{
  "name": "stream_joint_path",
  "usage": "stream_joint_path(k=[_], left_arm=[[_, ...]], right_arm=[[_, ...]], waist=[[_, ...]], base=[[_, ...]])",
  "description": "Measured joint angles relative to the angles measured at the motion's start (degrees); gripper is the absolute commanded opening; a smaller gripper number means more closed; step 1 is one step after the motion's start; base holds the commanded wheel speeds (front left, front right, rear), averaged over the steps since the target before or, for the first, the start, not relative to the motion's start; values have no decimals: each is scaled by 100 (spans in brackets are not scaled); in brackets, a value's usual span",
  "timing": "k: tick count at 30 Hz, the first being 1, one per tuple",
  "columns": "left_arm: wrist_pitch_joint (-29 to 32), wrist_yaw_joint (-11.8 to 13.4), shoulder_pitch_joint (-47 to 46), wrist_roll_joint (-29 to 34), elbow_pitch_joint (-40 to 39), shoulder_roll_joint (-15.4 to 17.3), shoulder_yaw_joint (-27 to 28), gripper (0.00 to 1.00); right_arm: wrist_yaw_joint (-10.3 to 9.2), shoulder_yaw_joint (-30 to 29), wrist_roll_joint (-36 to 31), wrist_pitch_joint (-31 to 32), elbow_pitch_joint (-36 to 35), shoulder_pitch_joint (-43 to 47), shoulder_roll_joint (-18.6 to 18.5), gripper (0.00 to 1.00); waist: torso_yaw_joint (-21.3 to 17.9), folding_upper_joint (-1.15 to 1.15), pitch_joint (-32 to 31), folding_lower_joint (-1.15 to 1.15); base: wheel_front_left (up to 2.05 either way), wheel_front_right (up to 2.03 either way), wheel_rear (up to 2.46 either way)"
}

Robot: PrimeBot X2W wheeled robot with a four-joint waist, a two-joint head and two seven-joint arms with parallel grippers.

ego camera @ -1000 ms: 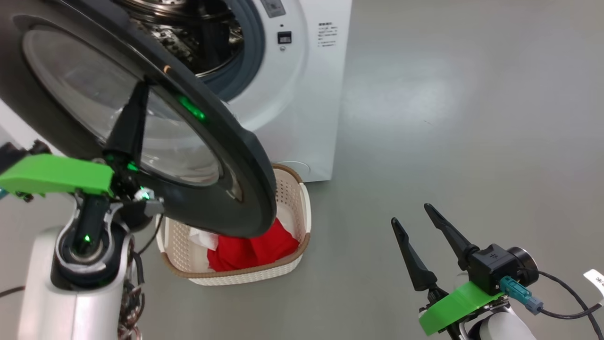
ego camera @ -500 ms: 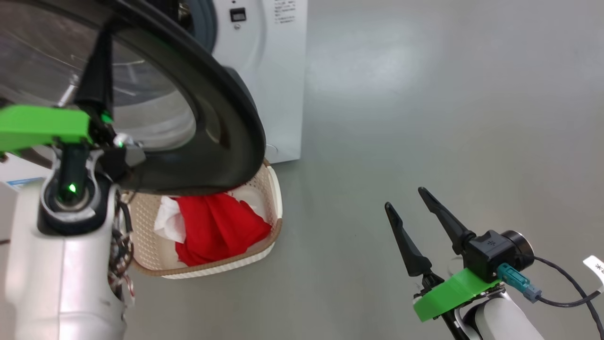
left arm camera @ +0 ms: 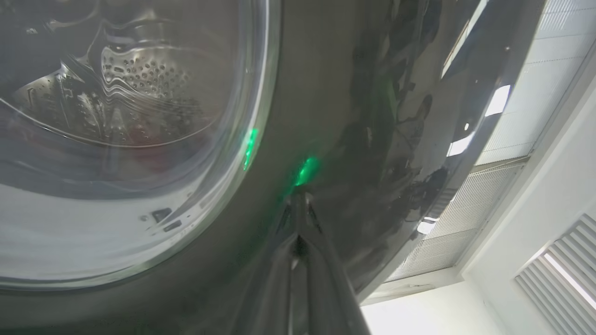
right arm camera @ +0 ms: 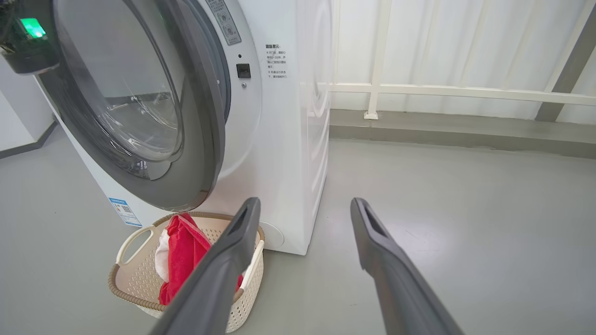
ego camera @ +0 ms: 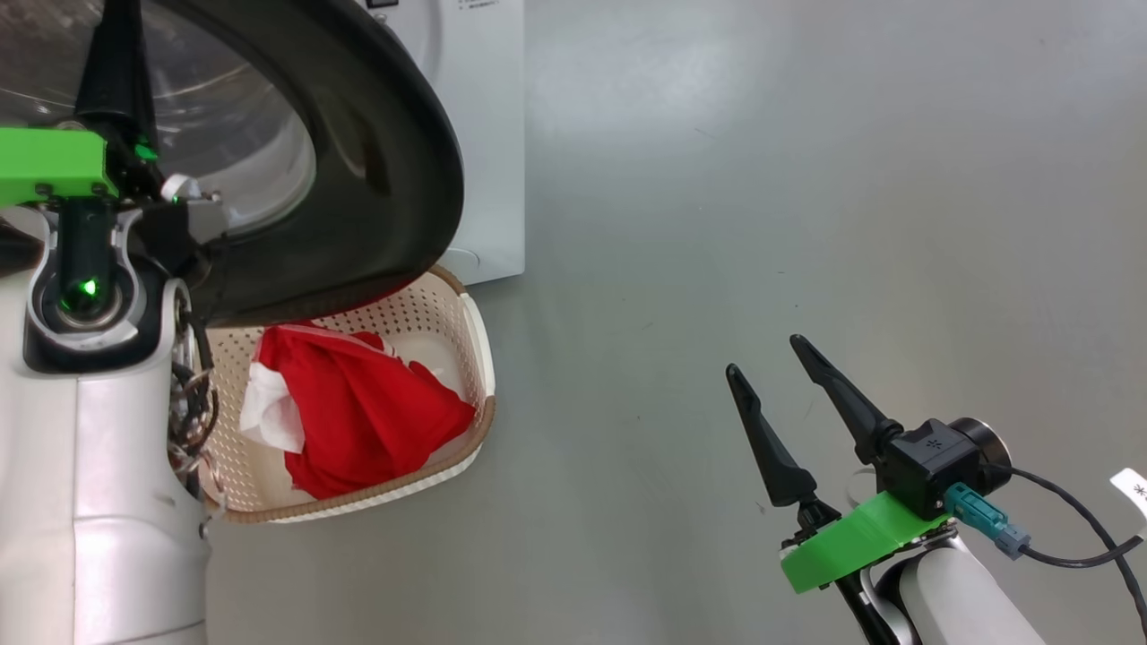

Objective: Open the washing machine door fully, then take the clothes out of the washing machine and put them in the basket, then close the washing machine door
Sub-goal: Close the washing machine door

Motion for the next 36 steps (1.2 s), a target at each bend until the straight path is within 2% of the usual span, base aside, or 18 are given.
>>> stream_joint_path(k=[7,8,9,10,11,26,33,36], left_arm=[[100,-146,-34,-12,135,-10,-27,0],[134,-153,-32,-22,141,-14,-33,3],[162,-154,-30,-40,140,-22,-41,33],[163,-154,-27,-56,136,-29,-49,82],[172,-154,-19,-65,127,-38,-62,100],[637,-154,1209,-176,-598,-62,-349,100],[584,-472,1991,65,-901,-21,-547,100],[393,-586,2290,493,-992,78,-731,100]], right_arm=[[0,-60,0,1,-15,0,3,100],[0,-78,0,1,-14,0,4,100],[0,-90,0,1,-14,0,4,100],[0,-97,0,1,-15,0,4,100],[0,-103,0,1,-15,1,5,100],[0,-253,0,1,12,29,2,100],[0,-432,-23,1,-24,171,-2,100],[0,-527,-70,1,-63,262,-3,100]], waist=[[43,0,7,0],[62,0,-5,0],[83,0,-18,0],[107,0,-31,0],[134,0,-43,0],[644,0,-333,0],[918,0,-572,0],[1028,0,-689,0]], base=[[0,0,0],[0,0,0],[0,0,0],[0,0,0],[0,0,0],[0,0,0],[0,0,0],[0,0,0]])
